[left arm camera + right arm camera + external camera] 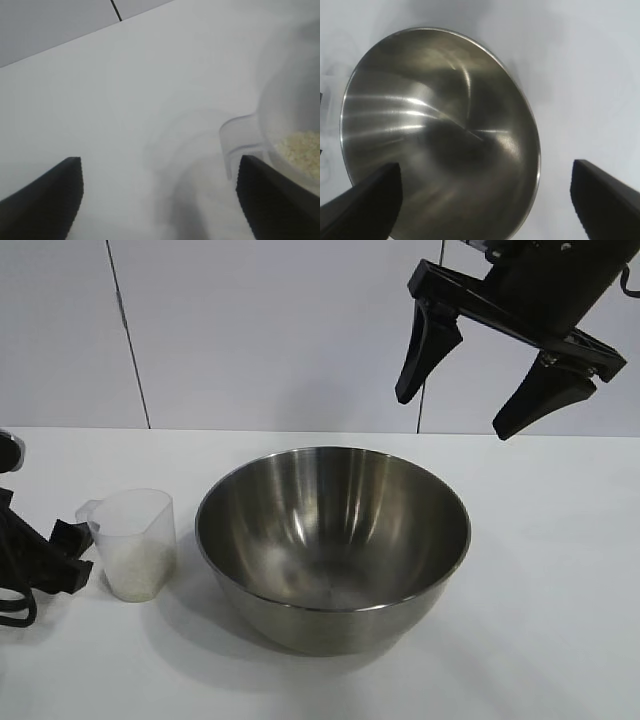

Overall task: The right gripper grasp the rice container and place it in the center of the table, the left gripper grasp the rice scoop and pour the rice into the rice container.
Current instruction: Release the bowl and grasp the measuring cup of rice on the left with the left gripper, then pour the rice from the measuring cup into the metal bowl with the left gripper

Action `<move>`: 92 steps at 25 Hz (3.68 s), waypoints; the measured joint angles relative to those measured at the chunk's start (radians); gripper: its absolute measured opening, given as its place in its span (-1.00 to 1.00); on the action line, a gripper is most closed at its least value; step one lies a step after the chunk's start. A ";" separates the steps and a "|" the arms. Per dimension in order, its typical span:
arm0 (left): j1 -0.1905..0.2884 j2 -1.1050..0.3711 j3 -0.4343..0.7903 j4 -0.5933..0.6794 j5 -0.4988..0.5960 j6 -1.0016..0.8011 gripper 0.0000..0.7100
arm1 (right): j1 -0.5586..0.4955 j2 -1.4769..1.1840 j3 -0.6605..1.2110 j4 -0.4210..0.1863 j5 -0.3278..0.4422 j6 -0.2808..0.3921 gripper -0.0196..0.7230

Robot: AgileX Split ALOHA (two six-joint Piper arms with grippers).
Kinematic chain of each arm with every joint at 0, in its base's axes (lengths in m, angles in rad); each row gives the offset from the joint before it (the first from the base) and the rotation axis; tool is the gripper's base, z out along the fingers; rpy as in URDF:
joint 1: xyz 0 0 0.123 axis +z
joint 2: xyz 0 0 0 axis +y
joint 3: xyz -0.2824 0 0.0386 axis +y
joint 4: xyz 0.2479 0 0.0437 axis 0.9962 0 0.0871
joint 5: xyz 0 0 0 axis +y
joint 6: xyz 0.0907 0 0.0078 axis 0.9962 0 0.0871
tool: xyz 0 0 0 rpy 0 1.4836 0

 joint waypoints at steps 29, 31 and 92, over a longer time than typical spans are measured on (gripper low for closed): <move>0.000 0.085 -0.139 0.049 0.002 -0.082 0.14 | 0.000 0.000 0.000 0.000 -0.001 -0.001 0.75; 0.000 0.085 -0.141 0.050 0.002 -0.089 0.10 | 0.000 0.000 0.000 0.000 -0.001 -0.001 0.75; -0.198 -0.280 -0.373 0.511 0.409 0.312 -0.96 | 0.000 0.000 0.000 -0.052 -0.001 0.027 0.75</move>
